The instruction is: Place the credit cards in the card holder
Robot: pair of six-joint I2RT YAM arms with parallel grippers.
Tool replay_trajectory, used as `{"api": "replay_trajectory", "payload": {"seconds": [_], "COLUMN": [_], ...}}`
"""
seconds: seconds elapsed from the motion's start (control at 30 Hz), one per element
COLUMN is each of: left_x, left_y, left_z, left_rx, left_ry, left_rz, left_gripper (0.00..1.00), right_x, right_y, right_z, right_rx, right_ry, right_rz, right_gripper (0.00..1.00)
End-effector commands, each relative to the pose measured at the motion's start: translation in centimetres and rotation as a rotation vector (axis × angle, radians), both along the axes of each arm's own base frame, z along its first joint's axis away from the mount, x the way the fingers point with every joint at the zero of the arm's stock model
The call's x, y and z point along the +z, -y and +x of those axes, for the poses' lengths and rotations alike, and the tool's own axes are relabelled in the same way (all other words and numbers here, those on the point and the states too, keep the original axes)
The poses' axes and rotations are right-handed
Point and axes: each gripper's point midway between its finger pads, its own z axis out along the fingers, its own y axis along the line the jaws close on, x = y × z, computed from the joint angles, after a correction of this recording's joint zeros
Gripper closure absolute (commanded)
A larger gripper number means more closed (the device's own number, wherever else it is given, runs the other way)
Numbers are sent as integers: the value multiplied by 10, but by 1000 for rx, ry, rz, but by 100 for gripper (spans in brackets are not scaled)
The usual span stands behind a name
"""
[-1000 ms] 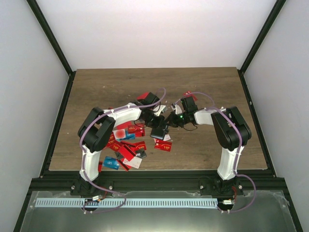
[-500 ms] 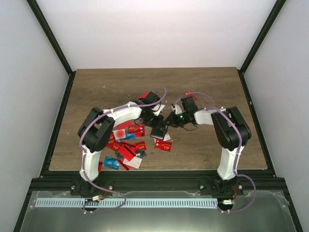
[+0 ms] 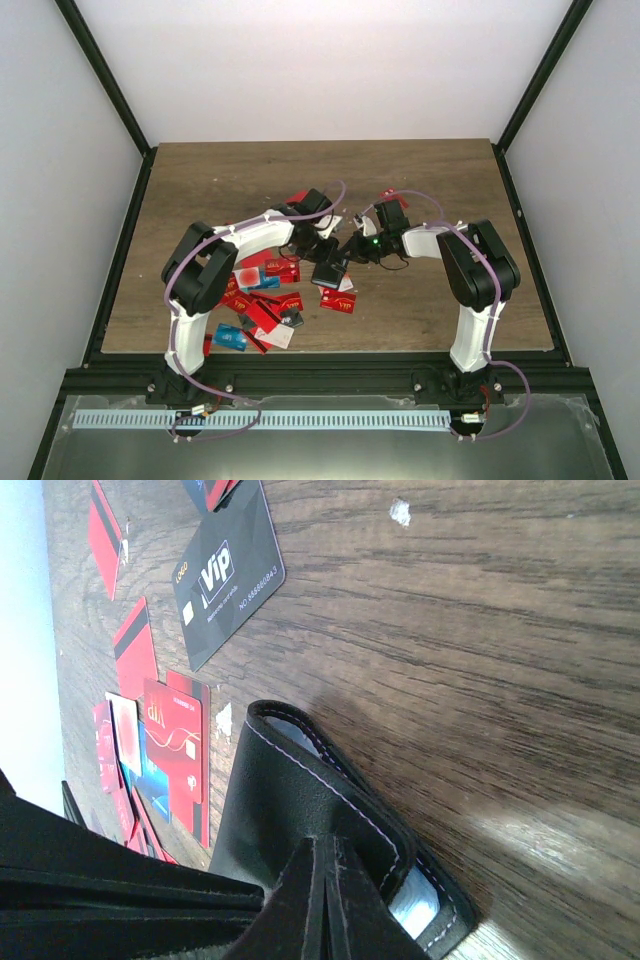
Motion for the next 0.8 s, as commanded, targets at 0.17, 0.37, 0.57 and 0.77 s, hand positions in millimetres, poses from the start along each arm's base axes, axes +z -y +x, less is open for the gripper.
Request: {"api": "replay_trajectory", "payload": {"seconds": [0.17, 0.37, 0.57, 0.77], "left_x": [-9, -15, -14, -29], "left_y": [-4, -11, -14, -22], "left_z": [13, 6, 1, -6], "left_rx": [-8, -8, -4, 5], "left_ry": [43, 29, 28, 15], "left_rz": [59, 78, 77, 104], "left_gripper": [96, 96, 96, 96], "right_x": [-25, -25, -26, -26], "right_y": [3, 3, 2, 2], "right_z": [-8, -8, -8, -8], "right_rx": [3, 5, 6, 5], "right_ry": [-59, -60, -63, -63], "right_rz": [-55, -52, -51, -51], "right_gripper": [99, 99, 99, 99]}}
